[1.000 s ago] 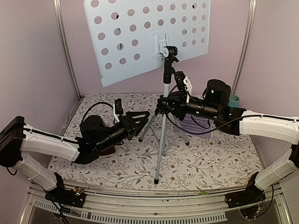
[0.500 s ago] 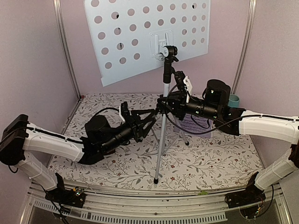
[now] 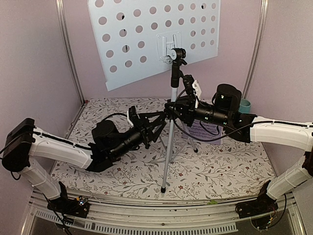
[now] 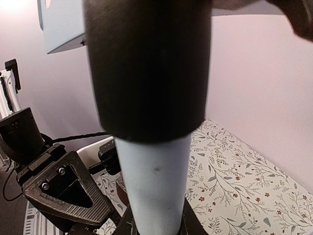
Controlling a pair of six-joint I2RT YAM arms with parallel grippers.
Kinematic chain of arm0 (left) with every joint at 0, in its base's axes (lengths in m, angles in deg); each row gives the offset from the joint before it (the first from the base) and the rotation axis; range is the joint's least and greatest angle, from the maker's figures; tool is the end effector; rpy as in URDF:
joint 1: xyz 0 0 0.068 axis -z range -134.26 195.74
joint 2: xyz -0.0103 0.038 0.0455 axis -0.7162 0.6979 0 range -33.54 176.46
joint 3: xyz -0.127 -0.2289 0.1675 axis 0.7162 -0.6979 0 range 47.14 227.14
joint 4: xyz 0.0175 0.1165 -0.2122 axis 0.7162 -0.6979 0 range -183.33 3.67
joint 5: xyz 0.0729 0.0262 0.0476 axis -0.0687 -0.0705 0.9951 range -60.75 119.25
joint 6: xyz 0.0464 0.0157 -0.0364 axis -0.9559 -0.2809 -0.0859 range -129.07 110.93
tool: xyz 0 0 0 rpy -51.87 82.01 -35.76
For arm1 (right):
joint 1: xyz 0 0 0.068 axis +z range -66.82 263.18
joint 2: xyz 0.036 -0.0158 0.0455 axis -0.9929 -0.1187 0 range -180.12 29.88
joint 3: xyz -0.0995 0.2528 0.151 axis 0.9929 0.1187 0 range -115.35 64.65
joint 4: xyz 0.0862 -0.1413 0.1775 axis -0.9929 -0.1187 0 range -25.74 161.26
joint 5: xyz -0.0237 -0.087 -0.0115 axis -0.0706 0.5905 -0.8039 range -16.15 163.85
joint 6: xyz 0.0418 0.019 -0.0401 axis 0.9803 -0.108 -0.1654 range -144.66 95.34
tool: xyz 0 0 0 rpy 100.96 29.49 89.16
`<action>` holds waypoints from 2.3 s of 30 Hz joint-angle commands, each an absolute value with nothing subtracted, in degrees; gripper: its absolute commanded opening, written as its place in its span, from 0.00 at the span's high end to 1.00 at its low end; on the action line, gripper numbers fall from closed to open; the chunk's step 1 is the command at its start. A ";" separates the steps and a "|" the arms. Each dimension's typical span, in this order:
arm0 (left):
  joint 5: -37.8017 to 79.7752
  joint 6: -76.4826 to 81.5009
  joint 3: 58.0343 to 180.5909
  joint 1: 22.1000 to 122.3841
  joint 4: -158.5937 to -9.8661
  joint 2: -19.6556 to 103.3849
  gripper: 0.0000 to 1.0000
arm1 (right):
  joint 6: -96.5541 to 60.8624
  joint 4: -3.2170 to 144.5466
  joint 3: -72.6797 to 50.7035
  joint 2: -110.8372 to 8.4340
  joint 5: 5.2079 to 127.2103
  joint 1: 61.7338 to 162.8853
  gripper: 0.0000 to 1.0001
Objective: Set up the instrument practice props
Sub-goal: Screw the knob on the music stand.
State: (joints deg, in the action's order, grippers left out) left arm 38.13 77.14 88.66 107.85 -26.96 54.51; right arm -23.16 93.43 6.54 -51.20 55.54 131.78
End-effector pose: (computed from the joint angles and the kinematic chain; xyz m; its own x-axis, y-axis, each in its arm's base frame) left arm 0.1578 -0.2832 0.3209 -0.7942 -0.6069 -0.0303 0.1568 -0.1565 -0.9752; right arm 0.2013 0.2500 0.3787 -0.0333 -0.0003 -0.9994 -0.9193 0.3924 0.0305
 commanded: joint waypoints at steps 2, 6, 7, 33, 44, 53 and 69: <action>39.50 77.61 89.95 108.49 -23.64 55.13 0.52 | -18.42 86.37 9.70 -54.41 55.44 132.39 1.00; 39.72 77.87 90.04 108.47 -23.16 55.31 0.53 | -18.42 86.38 9.61 -54.54 55.48 132.45 1.00; 39.85 77.89 90.05 108.39 -23.15 55.36 0.53 | -18.38 86.38 9.57 -54.62 55.48 132.41 1.00; 34.43 73.17 91.45 104.01 -27.39 56.75 0.70 | -18.42 85.98 9.68 -54.67 55.74 132.49 1.00; 29.81 61.16 93.48 102.77 -35.92 54.62 0.78 | -18.80 85.26 9.04 -54.99 55.94 132.51 1.00; 26.99 49.53 94.60 101.96 -40.37 52.77 0.80 | -18.85 84.74 8.78 -55.05 56.19 132.54 1.00; 23.50 21.35 95.61 101.71 -41.21 51.84 0.86 | -19.54 81.91 6.96 -54.88 56.97 132.58 1.00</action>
